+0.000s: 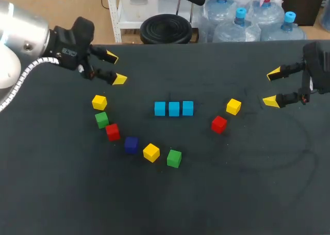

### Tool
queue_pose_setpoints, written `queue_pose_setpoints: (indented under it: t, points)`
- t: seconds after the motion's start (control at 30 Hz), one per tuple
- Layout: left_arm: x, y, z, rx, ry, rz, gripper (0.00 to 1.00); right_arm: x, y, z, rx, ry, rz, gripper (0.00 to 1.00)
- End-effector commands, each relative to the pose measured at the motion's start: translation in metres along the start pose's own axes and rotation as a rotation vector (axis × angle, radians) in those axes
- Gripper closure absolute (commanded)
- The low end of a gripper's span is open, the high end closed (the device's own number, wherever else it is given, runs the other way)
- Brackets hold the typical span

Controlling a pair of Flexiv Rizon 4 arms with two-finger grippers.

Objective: Place the blue cubes, place green cubes on the blue cubes, place the yellow cubes on the green cubes, then place the red cubes on the yellow cubes, and place purple cube on the red cubes.

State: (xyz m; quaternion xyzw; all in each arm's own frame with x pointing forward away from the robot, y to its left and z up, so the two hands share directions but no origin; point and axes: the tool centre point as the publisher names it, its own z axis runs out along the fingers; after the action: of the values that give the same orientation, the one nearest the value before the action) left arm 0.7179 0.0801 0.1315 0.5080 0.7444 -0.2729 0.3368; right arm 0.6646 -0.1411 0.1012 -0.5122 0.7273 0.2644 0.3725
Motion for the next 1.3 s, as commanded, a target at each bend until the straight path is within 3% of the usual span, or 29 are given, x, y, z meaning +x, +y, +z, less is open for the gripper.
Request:
queue_pose_setpoints:
  t: [0.03,0.2,0.27,0.5,0.67,0.8,1.0,1.3]
  points:
    - [0.001,0.0,0.0,-0.001,-0.003,0.001,0.0,0.0,0.0,0.001,0.0,-0.002,-0.001,0.0]
    - [0.001,0.0,0.0,-0.001,-0.003,0.001,0.0,0.0,0.0,0.001,0.0,-0.002,-0.001,0.0]
    - [0.002,-0.002,-0.002,0.01,-0.012,0.044,0.0,0.0,0.0,0.001,0.0,-0.002,-0.001,0.0]
    - [0.015,-0.002,-0.015,0.064,0.101,0.319,0.0,0.0,0.0,0.001,0.0,-0.002,-0.001,0.0]
    - [0.026,0.009,-0.025,0.125,0.24,0.533,0.0,0.0,0.0,0.001,0.0,-0.002,-0.001,0.0]
    - [0.03,0.018,-0.031,0.222,0.355,0.712,0.0,0.0,0.0,0.001,0.0,-0.002,-0.001,0.0]
    - [0.042,0.017,-0.032,0.456,0.495,0.971,0.0,0.0,0.0,0.001,0.0,-0.002,-0.001,0.0]
    - [0.067,0.0,-0.023,0.673,0.576,1.158,0.0,0.0,0.0,0.001,0.0,-0.002,-0.001,0.0]
